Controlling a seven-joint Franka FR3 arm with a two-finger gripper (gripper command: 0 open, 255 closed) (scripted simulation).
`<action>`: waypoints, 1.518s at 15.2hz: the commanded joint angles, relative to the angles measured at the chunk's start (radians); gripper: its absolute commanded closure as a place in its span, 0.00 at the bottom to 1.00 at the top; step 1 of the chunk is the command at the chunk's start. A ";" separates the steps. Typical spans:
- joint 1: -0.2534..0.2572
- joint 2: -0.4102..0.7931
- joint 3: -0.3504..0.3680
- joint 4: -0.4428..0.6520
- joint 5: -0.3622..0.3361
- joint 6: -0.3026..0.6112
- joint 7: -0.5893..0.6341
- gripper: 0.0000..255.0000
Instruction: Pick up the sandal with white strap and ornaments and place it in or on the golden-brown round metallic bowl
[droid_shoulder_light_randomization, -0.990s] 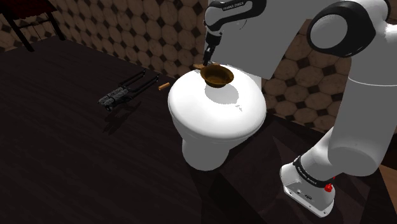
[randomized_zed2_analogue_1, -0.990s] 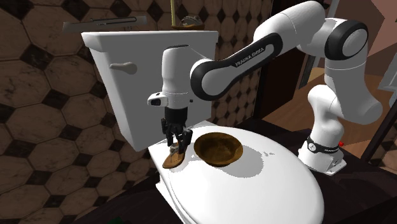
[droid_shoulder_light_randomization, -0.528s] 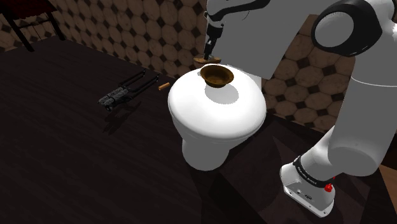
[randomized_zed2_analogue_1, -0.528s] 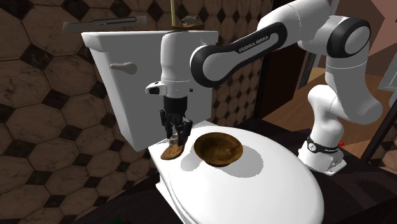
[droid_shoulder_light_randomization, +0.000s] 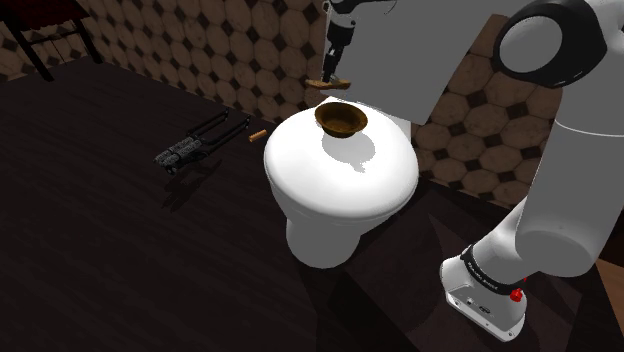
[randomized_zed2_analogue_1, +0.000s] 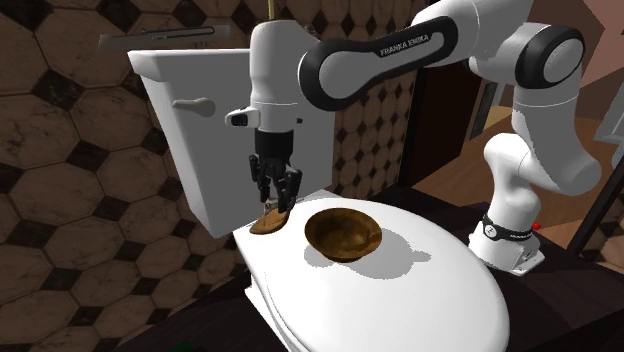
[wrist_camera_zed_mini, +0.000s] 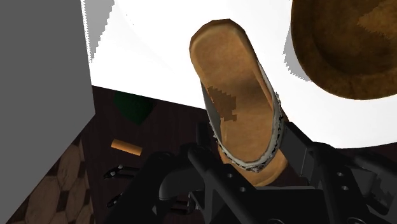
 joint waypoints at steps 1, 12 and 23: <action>0.000 -0.002 0.000 0.022 -0.002 -0.024 0.004 1.00; 0.020 -0.097 -0.002 0.011 -0.024 -0.104 0.033 1.00; 0.098 -0.485 0.039 -0.462 -0.106 -0.004 0.154 1.00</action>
